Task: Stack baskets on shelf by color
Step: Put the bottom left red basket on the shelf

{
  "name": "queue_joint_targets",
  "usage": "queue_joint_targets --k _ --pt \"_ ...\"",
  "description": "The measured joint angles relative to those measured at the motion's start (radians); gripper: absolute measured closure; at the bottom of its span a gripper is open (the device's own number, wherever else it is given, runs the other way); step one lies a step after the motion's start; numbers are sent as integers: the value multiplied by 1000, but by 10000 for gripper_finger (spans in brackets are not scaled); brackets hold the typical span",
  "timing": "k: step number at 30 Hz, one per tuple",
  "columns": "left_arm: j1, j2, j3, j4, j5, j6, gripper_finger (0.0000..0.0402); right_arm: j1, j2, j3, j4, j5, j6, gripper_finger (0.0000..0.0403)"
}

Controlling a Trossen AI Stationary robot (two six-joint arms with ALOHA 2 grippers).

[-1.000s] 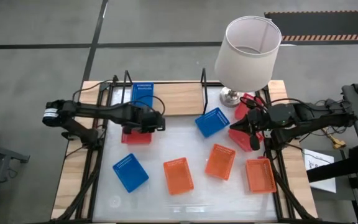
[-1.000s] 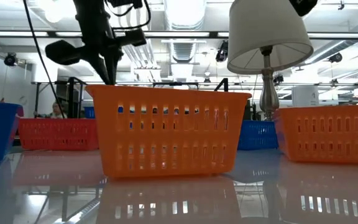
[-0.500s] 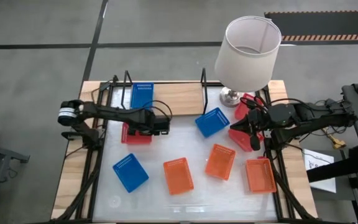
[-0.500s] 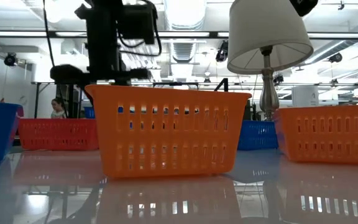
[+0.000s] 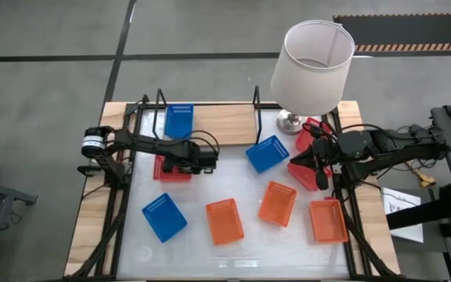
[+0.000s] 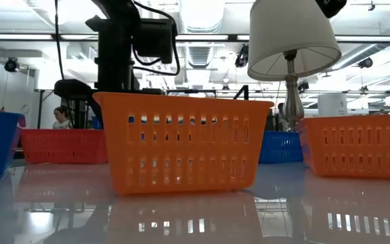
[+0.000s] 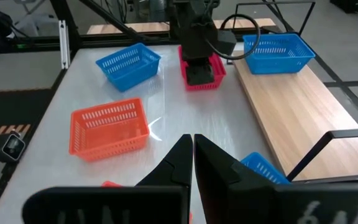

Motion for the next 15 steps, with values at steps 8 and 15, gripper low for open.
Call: queue_joint_targets --k 8,15 --pt "-70 -68 78 -68 132 43 399 0 0 0 -1 0 -9 394" --pt "-201 -144 323 -95 129 296 400 0 0 0 -1 0 -26 394"
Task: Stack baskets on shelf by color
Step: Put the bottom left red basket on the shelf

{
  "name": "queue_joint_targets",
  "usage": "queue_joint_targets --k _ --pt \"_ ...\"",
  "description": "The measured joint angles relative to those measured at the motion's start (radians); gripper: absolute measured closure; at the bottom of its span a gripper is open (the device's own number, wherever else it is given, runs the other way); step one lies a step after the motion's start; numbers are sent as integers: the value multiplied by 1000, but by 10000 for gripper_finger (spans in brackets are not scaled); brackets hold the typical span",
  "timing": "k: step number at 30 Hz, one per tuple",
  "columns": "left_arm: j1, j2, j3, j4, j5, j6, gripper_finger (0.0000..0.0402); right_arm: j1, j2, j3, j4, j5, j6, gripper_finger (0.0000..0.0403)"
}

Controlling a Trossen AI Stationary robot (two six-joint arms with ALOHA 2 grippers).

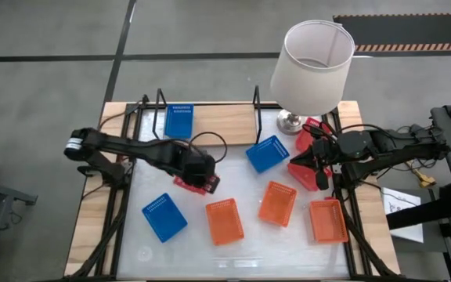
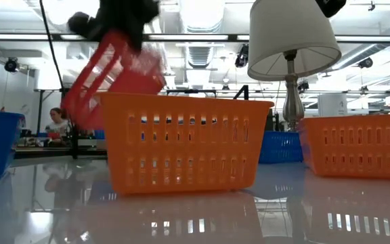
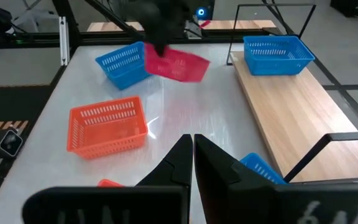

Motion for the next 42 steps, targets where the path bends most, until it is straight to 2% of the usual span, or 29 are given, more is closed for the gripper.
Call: queue_joint_targets --k 5,9,13,20,26,30,35,42 --pt "-39 24 190 -4 -44 277 401 0 0 0 0 4 3 394" --pt "-24 82 274 -10 -173 623 401 0 2 0 1 17 21 394" --pt "45 112 281 -22 -307 926 401 0 5 0 1 45 59 394" --pt "245 126 203 5 -296 1297 401 0 16 0 2 89 127 394" --pt "402 127 107 81 -207 1459 401 0 39 0 2 124 181 394" --pt "462 126 31 161 -173 1533 401 -1 65 0 3 139 211 394" --pt "504 127 -49 191 -153 1548 401 -1 101 0 9 159 248 394" --pt "508 127 -111 193 -152 1559 401 -1 142 0 17 162 269 394"
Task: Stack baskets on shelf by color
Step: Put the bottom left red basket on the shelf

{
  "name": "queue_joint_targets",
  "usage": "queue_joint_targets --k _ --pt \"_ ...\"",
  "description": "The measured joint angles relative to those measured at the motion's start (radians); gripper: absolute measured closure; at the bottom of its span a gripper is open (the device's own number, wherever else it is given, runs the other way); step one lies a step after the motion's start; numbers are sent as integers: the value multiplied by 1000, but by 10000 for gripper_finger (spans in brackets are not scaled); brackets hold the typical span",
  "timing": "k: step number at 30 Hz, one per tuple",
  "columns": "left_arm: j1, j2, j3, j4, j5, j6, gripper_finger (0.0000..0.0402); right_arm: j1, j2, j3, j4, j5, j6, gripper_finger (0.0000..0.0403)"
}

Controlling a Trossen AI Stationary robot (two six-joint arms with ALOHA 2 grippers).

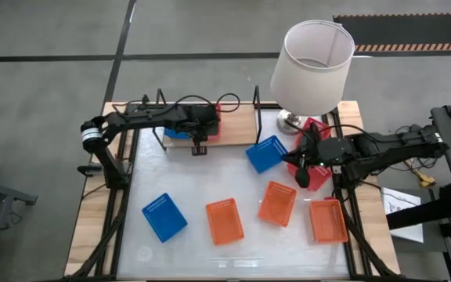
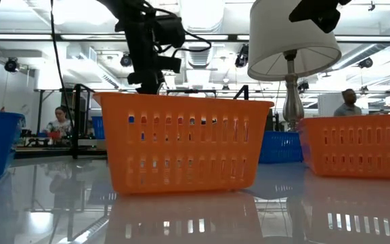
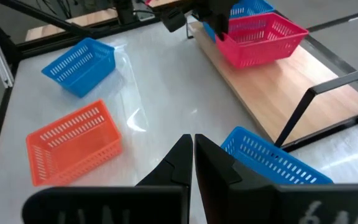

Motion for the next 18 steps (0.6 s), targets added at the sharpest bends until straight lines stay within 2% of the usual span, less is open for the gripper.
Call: queue_joint_targets --k 10,18 --pt "1 -1 -28 82 0 87 401 0 24 0 1 0 31 394" --pt "1 -1 -35 107 0 89 401 0 22 0 0 0 45 394"
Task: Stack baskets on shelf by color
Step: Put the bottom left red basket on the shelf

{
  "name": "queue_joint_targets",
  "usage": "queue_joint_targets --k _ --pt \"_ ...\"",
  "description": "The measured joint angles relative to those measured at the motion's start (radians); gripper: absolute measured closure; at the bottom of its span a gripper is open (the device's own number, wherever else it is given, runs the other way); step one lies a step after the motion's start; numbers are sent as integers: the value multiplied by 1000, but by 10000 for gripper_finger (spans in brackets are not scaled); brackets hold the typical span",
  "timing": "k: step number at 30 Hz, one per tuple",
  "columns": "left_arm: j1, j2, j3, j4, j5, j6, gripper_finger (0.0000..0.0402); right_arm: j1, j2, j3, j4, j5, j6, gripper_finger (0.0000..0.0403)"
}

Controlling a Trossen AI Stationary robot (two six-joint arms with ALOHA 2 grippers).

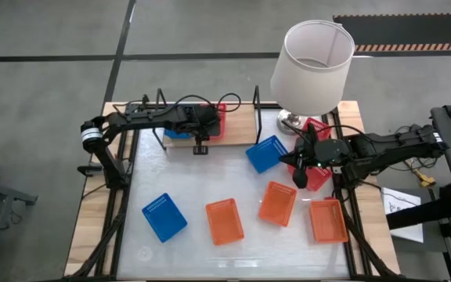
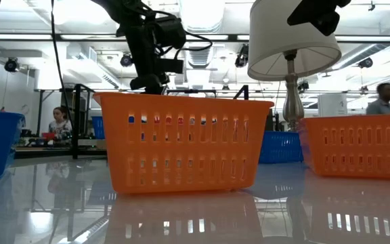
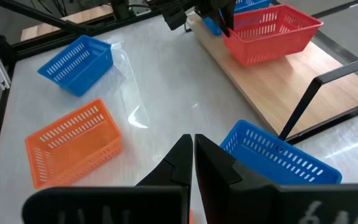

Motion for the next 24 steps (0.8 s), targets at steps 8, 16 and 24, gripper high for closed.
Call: queue_joint_targets --k 8,16,24 --pt "0 0 -11 11 0 -51 401 0 0 0 0 0 0 394" --pt "0 -1 -20 13 0 -52 365 0 0 0 0 -2 -1 394" --pt "0 -3 -6 3 -1 -82 339 0 -1 0 0 -17 2 394"
